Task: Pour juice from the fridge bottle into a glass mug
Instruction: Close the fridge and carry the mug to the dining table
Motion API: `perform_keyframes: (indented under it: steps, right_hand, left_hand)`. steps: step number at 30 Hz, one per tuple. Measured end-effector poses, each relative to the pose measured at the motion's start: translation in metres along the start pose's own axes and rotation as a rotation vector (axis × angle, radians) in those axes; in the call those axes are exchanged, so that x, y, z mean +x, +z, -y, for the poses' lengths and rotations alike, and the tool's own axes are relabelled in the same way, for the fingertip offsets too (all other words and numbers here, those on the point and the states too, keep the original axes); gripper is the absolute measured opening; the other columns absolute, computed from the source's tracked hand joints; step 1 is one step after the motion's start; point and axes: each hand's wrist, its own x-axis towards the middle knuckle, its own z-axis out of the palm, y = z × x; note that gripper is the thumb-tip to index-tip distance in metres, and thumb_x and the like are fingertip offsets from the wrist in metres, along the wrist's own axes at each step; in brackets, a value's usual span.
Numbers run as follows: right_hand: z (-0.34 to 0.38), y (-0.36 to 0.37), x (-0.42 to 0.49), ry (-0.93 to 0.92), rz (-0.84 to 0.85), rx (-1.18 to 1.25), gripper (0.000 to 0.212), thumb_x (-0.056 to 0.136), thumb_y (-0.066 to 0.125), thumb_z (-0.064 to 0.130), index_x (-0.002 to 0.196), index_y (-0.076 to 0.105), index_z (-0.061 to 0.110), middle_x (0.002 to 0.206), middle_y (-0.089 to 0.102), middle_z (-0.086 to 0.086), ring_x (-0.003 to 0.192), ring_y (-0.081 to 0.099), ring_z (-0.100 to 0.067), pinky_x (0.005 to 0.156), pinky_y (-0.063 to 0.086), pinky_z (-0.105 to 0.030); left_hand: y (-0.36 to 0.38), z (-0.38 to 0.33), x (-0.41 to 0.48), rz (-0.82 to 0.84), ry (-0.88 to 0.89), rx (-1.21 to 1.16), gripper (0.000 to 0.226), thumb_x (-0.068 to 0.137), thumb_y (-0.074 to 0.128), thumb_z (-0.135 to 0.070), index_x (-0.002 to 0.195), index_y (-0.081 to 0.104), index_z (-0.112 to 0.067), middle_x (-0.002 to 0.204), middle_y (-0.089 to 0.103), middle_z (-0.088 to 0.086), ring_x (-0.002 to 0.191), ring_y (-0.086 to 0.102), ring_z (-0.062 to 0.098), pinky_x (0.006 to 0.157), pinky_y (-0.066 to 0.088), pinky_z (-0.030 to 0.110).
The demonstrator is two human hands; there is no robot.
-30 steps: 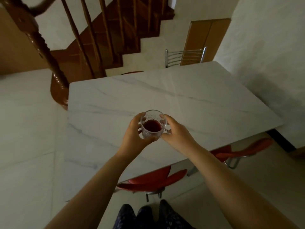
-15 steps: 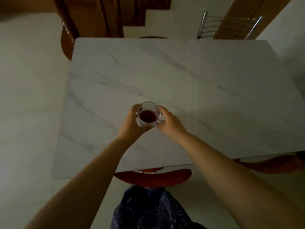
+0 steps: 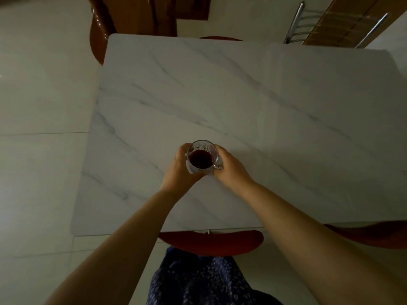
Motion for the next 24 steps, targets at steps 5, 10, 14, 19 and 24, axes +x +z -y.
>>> perform_keyframes:
  steps: [5,10,14,19,24]
  right_hand:
    - [-0.003,0.004,0.0,-0.01,-0.022,-0.021,0.064,0.079,0.066,0.016,0.136,0.04,0.027,0.133,0.056,-0.001,0.115,0.056,-0.024,0.096,0.046,-0.039]
    - [-0.003,0.008,0.0,0.006,-0.049,-0.011,0.064,0.08,0.064,0.013,0.137,0.038,0.028,0.134,0.054,-0.001,0.116,0.055,-0.023,0.097,0.046,-0.039]
    - [-0.001,0.01,0.0,0.024,-0.059,-0.027,0.062,0.081,0.064,0.015,0.136,0.039,0.028,0.133,0.054,-0.001,0.116,0.054,-0.022,0.093,0.045,-0.034]
    - [0.005,0.009,0.0,0.048,0.0,-0.023,0.069,0.08,0.065,0.017,0.14,0.031,0.022,0.138,0.048,-0.006,0.121,0.051,-0.025,0.097,0.044,-0.039]
    - [0.015,0.0,-0.028,0.149,0.071,-0.185,0.084,0.087,0.061,0.03,0.148,0.004,0.015,0.153,0.019,-0.012,0.135,0.032,-0.029,0.107,0.033,-0.04]
  left_hand:
    - [-0.001,0.007,-0.002,0.003,-0.008,0.026,0.084,0.06,0.084,-0.039,0.127,0.036,-0.025,0.123,0.056,0.004,0.111,0.055,0.021,0.089,0.05,0.045]
    - [-0.003,0.007,-0.001,0.009,-0.002,0.042,0.086,0.062,0.085,-0.039,0.129,0.035,-0.023,0.126,0.056,0.004,0.113,0.055,0.022,0.091,0.049,0.043]
    - [-0.004,0.007,-0.001,0.016,0.005,0.07,0.085,0.063,0.084,-0.039,0.131,0.034,-0.023,0.129,0.054,0.003,0.117,0.052,0.023,0.093,0.048,0.045]
    - [-0.005,0.011,-0.001,0.04,0.023,0.145,0.09,0.065,0.082,-0.04,0.136,0.029,-0.024,0.136,0.048,0.004,0.124,0.046,0.025,0.099,0.043,0.047]
    - [-0.021,0.006,-0.02,0.08,0.01,0.288,0.099,0.073,0.077,-0.038,0.146,0.016,-0.011,0.15,0.023,0.009,0.134,0.032,0.027,0.107,0.035,0.043]
